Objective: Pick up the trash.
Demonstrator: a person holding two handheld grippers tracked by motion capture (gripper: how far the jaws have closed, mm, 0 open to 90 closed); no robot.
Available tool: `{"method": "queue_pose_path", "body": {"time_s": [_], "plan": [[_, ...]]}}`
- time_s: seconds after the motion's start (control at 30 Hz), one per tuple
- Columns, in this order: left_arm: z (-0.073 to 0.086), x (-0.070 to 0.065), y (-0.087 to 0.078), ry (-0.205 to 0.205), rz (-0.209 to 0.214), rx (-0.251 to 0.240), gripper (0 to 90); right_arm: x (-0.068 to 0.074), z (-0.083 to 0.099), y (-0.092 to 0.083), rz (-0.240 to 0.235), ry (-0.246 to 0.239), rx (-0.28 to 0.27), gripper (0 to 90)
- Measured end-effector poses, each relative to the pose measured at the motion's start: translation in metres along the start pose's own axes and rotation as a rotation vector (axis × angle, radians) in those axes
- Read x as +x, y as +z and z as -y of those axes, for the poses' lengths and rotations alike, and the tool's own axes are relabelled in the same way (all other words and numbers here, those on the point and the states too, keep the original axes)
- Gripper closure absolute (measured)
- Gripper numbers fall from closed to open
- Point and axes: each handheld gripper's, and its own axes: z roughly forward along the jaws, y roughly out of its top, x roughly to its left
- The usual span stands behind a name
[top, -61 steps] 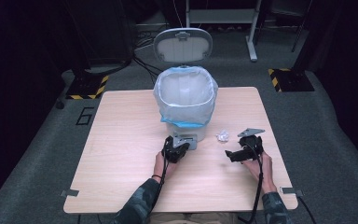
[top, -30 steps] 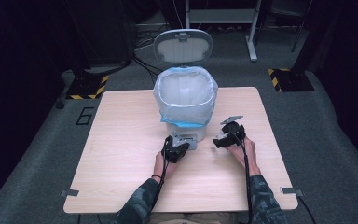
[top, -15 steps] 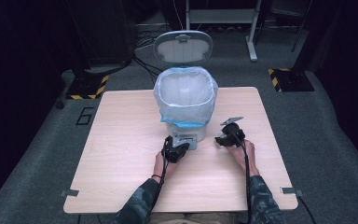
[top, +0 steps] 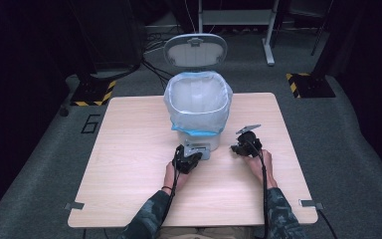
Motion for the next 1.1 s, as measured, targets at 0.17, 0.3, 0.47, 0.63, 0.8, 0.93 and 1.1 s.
{"method": "queue_pose_path", "body": {"time_s": [0.17, 0.3, 0.47, 0.63, 0.8, 0.93, 1.1], "plan": [[0.0, 0.0, 0.0, -0.001, 0.001, 0.0, 90.0, -0.001, 0.0, -0.006, -0.021, 0.01, -0.022, 75.5], [0.0, 0.0, 0.0, -0.003, 0.002, 0.0, 90.0, 0.0, -0.002, -0.013, -0.023, 0.013, -0.037, 75.8], [0.0, 0.0, 0.0, 0.0, -0.002, 0.0, 90.0, 0.003, -0.006, -0.023, -0.016, -0.007, -0.041, 76.1], [0.0, 0.001, 0.0, -0.004, 0.0, 0.002, 90.0, 0.0, -0.007, -0.034, -0.046, -0.011, -0.043, 76.4], [0.0, 0.002, 0.0, -0.015, 0.007, 0.002, 90.0, -0.002, -0.019, -0.054, -0.06, -0.01, -0.039, 76.7], [0.0, 0.001, 0.0, -0.005, 0.0, 0.002, 90.0, -0.002, -0.023, -0.067, -0.067, -0.012, -0.054, 76.7], [0.0, 0.002, 0.0, -0.016, 0.008, 0.001, 90.0, 0.001, -0.028, -0.078, -0.097, 0.001, -0.081, 76.8]]}}
